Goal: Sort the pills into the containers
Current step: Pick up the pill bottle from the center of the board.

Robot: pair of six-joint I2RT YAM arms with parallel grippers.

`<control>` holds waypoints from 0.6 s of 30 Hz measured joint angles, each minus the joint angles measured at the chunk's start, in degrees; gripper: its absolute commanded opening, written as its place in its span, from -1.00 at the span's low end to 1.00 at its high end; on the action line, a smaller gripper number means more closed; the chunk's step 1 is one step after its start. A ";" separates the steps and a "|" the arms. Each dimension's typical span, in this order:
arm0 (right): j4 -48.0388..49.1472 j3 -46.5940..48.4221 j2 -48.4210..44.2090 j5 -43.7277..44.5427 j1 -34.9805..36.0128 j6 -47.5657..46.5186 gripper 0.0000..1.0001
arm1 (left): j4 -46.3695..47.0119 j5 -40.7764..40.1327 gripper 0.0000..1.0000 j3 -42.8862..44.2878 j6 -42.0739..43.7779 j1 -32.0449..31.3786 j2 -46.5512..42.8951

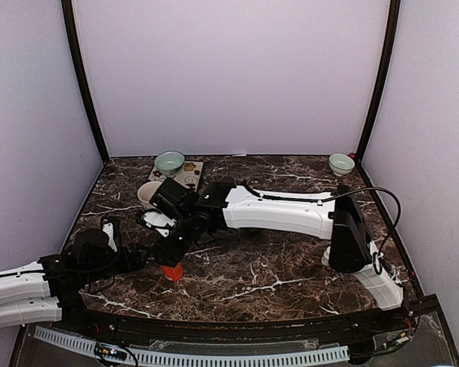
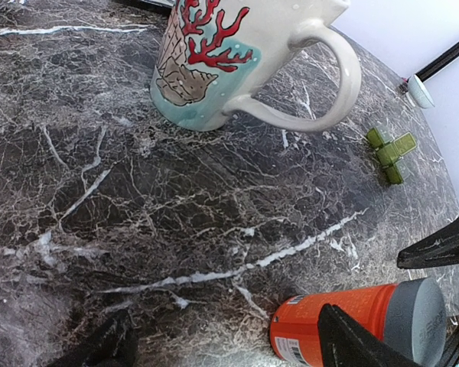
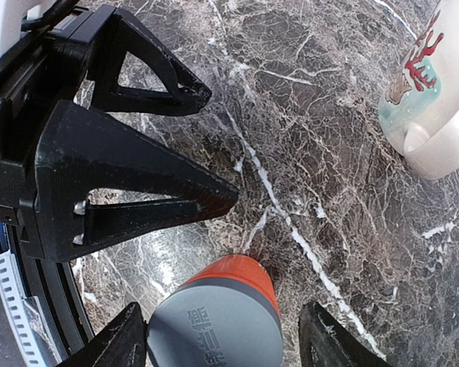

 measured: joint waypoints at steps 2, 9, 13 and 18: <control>-0.02 0.00 0.04 -0.07 0.00 0.00 0.38 | 0.00 0.00 0.67 0.00 0.00 0.00 0.00; -0.02 0.00 0.11 -0.46 -0.13 0.00 0.39 | 0.00 0.00 0.67 0.00 0.00 0.00 0.00; -0.02 0.02 0.15 -0.70 -0.22 0.02 0.38 | 0.00 0.00 0.67 0.00 0.00 0.00 0.00; -0.09 0.02 0.59 -0.92 -0.26 0.02 0.37 | 0.00 0.00 0.67 0.00 0.00 0.00 0.00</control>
